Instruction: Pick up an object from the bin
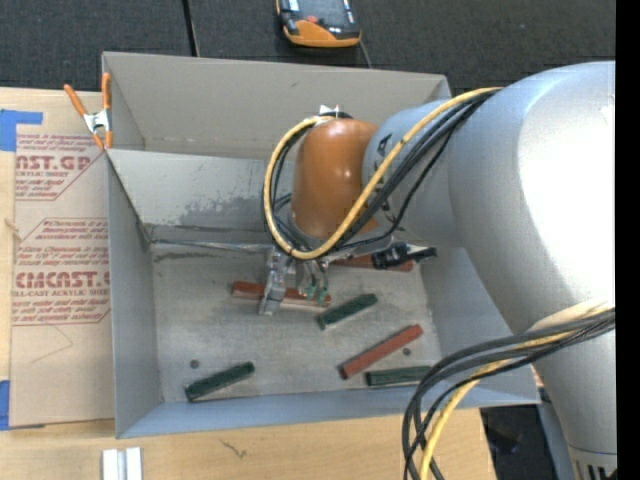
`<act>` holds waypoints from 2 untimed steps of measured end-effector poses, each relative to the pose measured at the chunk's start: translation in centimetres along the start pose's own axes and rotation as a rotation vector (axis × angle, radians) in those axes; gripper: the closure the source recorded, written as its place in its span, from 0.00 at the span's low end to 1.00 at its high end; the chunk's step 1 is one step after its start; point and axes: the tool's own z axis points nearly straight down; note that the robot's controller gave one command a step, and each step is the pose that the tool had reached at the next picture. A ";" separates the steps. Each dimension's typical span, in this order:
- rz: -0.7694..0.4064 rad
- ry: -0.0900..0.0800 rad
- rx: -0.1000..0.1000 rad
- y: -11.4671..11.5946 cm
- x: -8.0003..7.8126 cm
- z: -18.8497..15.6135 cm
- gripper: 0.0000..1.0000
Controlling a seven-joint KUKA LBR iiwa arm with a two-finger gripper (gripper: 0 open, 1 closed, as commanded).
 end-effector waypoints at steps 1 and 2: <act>0.000 0.000 0.000 0.0 0.0 0.0 1.00; 0.000 0.001 0.000 0.0 0.1 -0.2 1.00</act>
Offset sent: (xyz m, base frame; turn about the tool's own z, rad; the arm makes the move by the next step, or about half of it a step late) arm -0.0002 0.0000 0.0225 0.0000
